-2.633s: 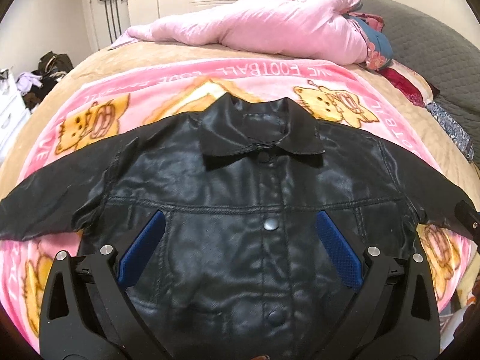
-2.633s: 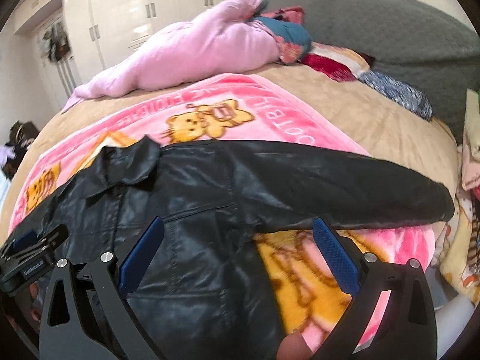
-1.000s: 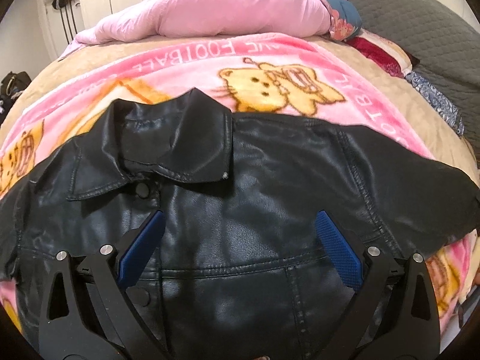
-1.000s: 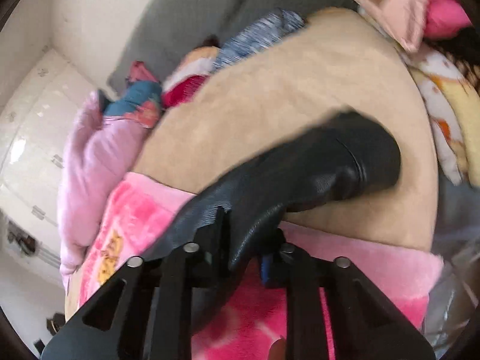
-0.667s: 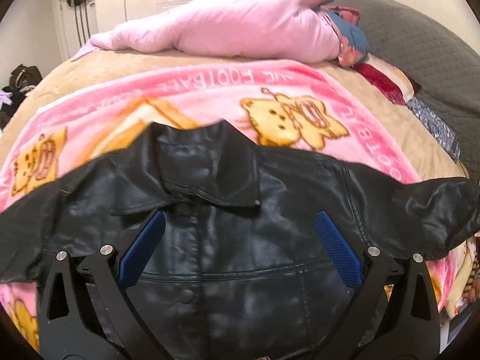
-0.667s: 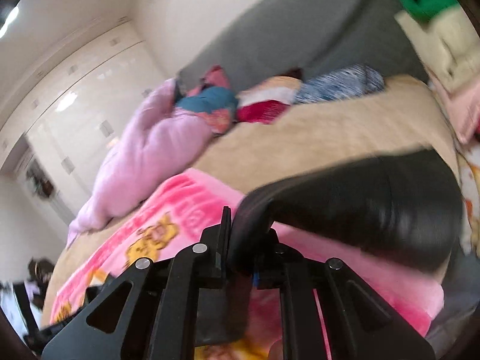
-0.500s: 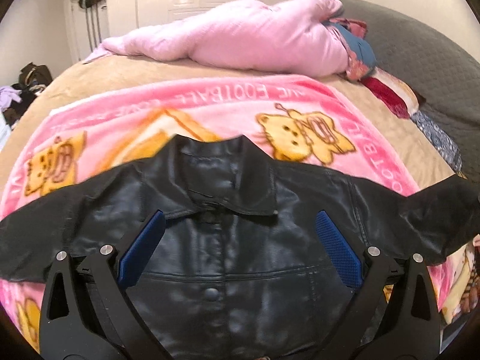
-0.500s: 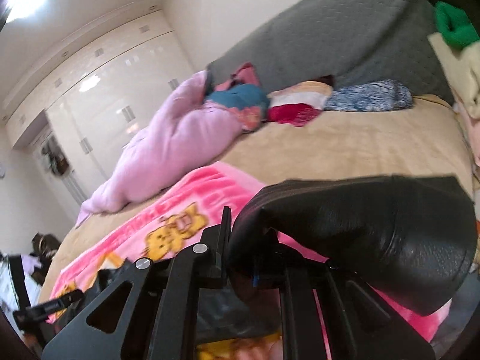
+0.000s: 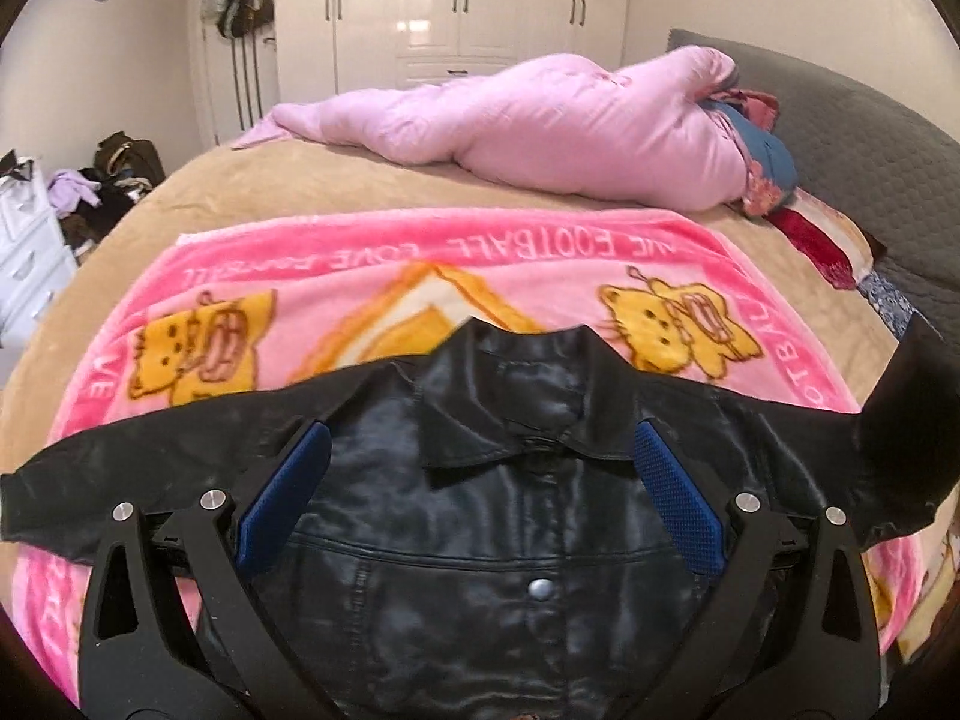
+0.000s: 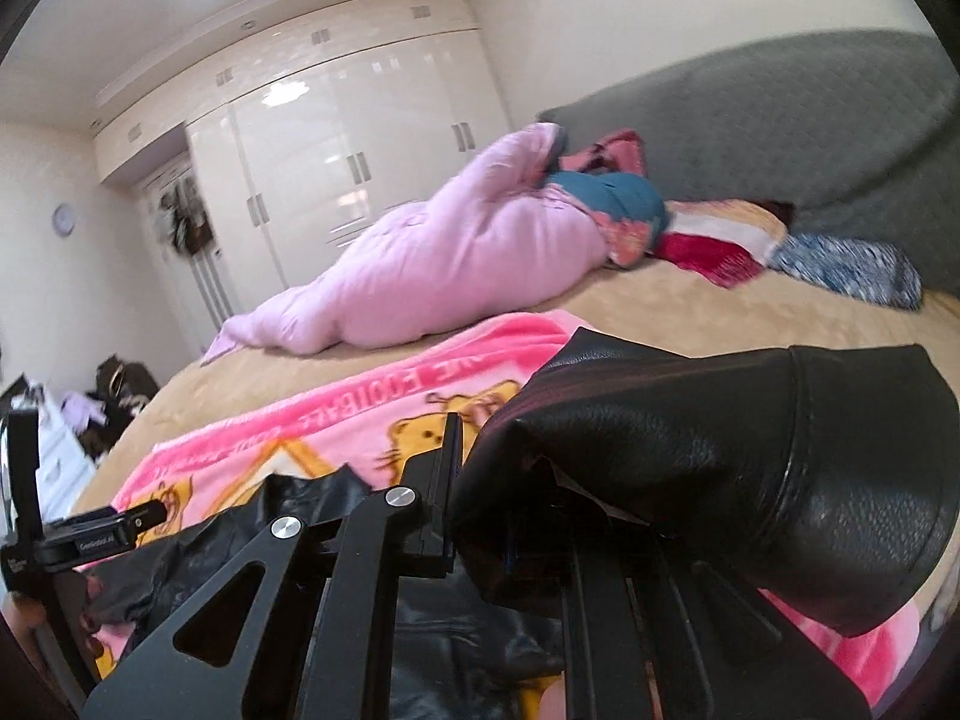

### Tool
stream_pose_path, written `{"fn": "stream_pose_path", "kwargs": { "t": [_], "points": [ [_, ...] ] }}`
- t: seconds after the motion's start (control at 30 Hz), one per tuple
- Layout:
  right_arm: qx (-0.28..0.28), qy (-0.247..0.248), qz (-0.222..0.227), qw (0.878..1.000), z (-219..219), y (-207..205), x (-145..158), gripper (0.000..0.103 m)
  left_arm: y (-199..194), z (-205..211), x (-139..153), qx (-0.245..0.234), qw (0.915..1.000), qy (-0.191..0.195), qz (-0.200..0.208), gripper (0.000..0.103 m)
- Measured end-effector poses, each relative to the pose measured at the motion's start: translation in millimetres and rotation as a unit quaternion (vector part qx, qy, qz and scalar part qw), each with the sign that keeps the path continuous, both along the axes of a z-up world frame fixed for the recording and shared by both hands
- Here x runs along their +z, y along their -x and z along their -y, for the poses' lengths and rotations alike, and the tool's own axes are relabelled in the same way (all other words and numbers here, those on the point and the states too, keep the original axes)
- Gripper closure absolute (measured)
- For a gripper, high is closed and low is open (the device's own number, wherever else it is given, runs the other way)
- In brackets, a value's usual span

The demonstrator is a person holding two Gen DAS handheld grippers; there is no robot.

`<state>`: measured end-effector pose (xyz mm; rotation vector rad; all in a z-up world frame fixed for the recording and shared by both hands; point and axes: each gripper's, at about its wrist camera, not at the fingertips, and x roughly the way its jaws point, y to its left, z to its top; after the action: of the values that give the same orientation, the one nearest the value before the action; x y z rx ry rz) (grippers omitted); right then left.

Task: Fold large clothes

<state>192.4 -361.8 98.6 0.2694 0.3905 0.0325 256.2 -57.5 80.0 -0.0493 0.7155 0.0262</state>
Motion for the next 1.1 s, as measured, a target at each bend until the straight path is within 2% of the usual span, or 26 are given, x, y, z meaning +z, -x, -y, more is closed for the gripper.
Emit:
{"fn": "stream_pose_path", "kwargs": {
  "t": [0.3, 0.6, 0.8, 0.97, 1.07, 1.1],
  "points": [
    [0.068, 0.053, -0.002, 0.996, -74.0, -18.3, 11.0, 0.093, 10.3, -40.9, 2.8, 0.022, 0.9996, -0.002, 0.015, 0.009],
    [0.135, 0.101, -0.014, 0.986, -150.7, -32.4, -1.2, 0.092, 17.7, -74.6, 0.2, 0.040, 0.9990, 0.004, 0.017, 0.009],
    [0.188, 0.135, -0.035, 0.972, -205.2, -37.5, -23.1, 0.092, 21.5, -97.1, -3.7, 0.054, 0.9984, 0.011, 0.015, 0.009],
    [0.221, 0.164, -0.073, 0.959, -247.0, -41.8, -54.8, 0.091, 21.4, -116.8, -11.1, 0.067, 0.9975, 0.022, 0.007, 0.009],
    [0.233, 0.170, -0.103, 0.952, -264.6, -43.3, -78.3, 0.091, 19.1, -131.9, -19.8, 0.075, 0.9960, 0.048, -0.005, 0.009],
    [0.236, 0.172, -0.111, 0.950, -268.7, -44.2, -84.8, 0.088, 18.7, -135.3, -22.8, 0.074, 0.9956, 0.058, -0.010, 0.009]
  ]
}}
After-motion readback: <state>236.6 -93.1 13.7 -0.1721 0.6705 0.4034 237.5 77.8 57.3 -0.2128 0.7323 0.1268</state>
